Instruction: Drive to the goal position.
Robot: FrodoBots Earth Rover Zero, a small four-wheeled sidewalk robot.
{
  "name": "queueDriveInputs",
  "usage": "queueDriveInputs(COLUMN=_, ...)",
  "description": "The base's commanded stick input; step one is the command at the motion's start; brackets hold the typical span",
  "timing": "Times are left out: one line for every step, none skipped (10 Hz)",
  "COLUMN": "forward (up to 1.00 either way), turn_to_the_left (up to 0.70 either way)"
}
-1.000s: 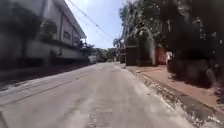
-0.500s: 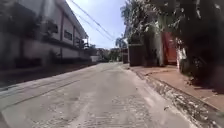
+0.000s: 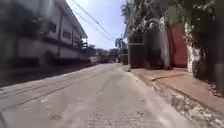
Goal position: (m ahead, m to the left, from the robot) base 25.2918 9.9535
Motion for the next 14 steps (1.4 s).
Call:
queueDriveInputs(forward=1.0, turn_to_the_left=0.08)
queueDriveInputs(forward=1.0, turn_to_the_left=0.08)
queueDriveInputs(forward=1.0, turn_to_the_left=0.08)
queueDriveInputs(forward=1.0, turn_to_the_left=0.07)
queueDriveInputs(forward=1.0, turn_to_the_left=0.06)
queueDriveInputs(forward=1.0, turn_to_the_left=0.05)
queueDriveInputs(forward=1.0, turn_to_the_left=0.04)
queueDriveInputs(forward=1.0, turn_to_the_left=0.07)
queueDriveInputs(forward=1.0, turn_to_the_left=0.11)
queueDriveInputs(forward=1.0, turn_to_the_left=0.15)
queueDriveInputs(forward=1.0, turn_to_the_left=0.19)
queueDriveInputs(forward=1.0, turn_to_the_left=0.15)
queueDriveInputs(forward=1.0, turn_to_the_left=0.02)
queueDriveInputs(forward=1.0, turn_to_the_left=0.02)
